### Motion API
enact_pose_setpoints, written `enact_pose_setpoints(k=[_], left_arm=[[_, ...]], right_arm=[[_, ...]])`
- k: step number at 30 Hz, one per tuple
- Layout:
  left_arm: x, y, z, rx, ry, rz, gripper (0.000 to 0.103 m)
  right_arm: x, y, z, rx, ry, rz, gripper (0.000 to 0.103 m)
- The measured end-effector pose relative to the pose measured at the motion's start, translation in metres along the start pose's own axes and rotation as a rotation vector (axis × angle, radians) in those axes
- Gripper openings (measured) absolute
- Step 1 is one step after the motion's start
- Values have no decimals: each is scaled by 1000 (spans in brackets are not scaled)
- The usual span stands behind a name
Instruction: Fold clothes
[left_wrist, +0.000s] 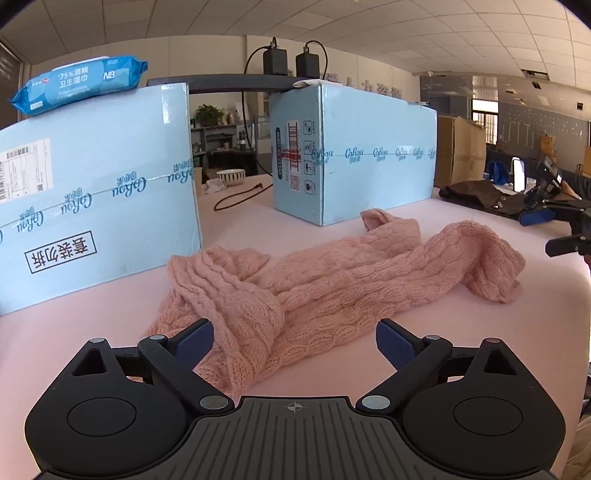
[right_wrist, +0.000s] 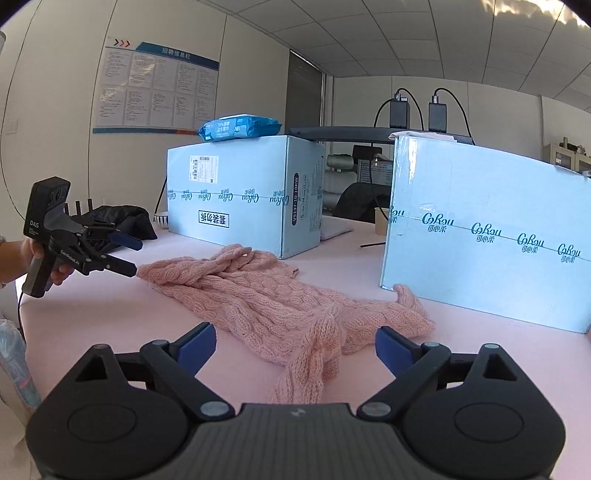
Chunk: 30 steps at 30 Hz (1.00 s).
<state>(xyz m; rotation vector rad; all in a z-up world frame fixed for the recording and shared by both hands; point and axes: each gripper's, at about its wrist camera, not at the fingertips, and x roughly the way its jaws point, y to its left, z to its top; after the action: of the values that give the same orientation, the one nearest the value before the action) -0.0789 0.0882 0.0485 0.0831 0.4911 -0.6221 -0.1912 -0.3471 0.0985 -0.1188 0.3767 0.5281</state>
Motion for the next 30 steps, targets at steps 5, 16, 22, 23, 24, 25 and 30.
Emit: enact_pose_setpoints(k=[5,16,22,23,24,25,30], left_arm=[[35,45,7,-331,77,37,97],[75,74,-1,-505,105,50,71],[69,65,6,-458,136,64,15],[66,62,9,-435,127,68,14],[64,61,10,-420,120,68,10],[58,56,15,-389,102,71,10],[35,39,37,-229,14,192,10]], right_arm=[[-4,-9,-17,119,32,-15,95],[36,-19,-35,167,134,-146,88],[59,-43,-38,289,194,-159,46],[59,-47,-38,315,187,-157,34],[58,-49,-38,326,181,-168,28],[56,-50,-38,320,174,-189,26],[44,-48,-32,208,139,-315,22]])
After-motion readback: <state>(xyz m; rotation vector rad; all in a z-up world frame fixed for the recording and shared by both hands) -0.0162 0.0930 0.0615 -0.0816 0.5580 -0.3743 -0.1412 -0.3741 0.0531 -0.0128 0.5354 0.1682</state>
